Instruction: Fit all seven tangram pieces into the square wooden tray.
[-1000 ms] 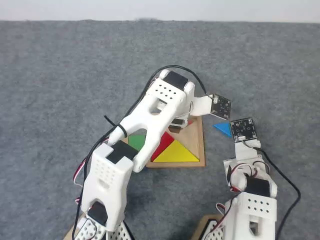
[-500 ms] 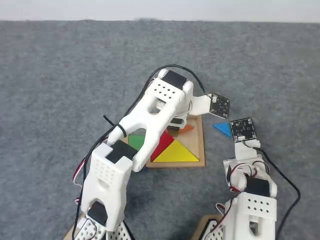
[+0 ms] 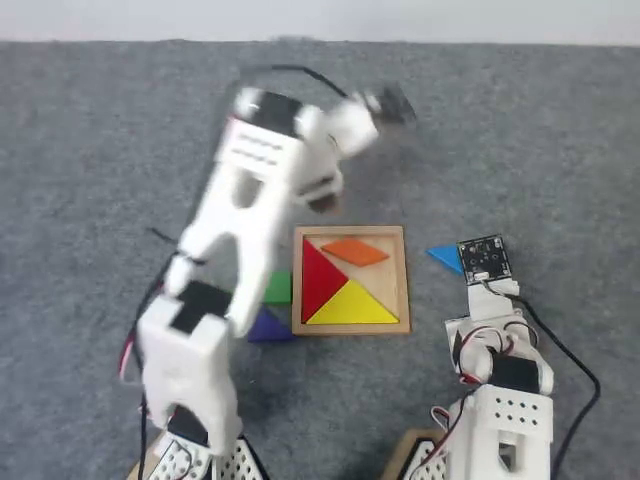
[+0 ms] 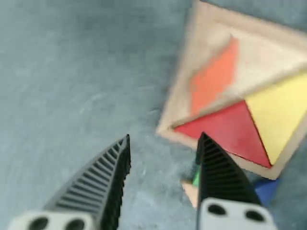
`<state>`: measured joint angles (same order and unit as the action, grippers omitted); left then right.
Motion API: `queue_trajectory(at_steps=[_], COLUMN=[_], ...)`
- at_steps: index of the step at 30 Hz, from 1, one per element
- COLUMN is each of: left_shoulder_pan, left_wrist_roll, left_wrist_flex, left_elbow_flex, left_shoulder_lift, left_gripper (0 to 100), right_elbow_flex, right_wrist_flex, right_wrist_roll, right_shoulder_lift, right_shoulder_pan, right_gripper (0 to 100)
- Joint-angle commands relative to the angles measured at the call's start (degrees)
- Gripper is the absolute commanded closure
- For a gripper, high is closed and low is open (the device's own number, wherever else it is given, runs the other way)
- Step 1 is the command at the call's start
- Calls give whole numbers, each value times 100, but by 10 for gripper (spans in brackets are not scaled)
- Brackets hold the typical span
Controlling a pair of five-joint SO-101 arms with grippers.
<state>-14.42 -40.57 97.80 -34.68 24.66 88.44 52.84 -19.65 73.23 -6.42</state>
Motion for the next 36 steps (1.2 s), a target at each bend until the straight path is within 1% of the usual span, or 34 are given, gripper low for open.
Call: queue_trajectory(at_steps=[1,4,7,10,13,15,17,19,21,23,26,28,32,36], left_shoulder_pan=[651,853,1108,1477,1837,2092,2365,2708,3138,3226,3218,3218,3218,3218], left_wrist_roll=[1626,2259,2848,3218,3332,3349,3349,3314,3323,3341,3341,3349,3349,3349], left_wrist_flex=[290,273,-360,-1635,-3095,-4123,-4976,-5371,-5503,-5688,-6286,-6585,-6620,-6620], left_elbow_flex=[13,1279,3134,5305,7477,8690,9657,10123,10281,10536,11011,11187,11204,11213], left_shoulder_lift=[-1670,-2611,-3587,-4615,-5486,-5987,-6409,-6804,-7059,-7200,-7218,-7218,-7218,-7218], left_gripper=[842,866,867,866,866,866,866,866,866,866,866,866,867,867], right_elbow_flex=[-176,-475,-993,-1749,-2725,-3358,-3912,-4396,-4809,-5178,-5846,-6330,-7218,-7824], right_wrist_flex=[75,321,382,409,655,769,840,884,884,848,875,884,884,884], right_wrist_roll=[-88,-176,-185,-185,-185,-167,-158,-149,-149,-149,-141,79,721,747], right_shoulder_lift=[40,-145,-699,-1578,-2607,-3266,-3864,-4418,-4936,-5411,-6053,-6413,-7204,-7943], right_shoulder_pan=[22,31,40,303,892,1297,1692,2044,2378,2686,3090,3213,3213,3240], right_gripper=[986,986,986,986,986,986,986,986,985,985,985,985,986,986])
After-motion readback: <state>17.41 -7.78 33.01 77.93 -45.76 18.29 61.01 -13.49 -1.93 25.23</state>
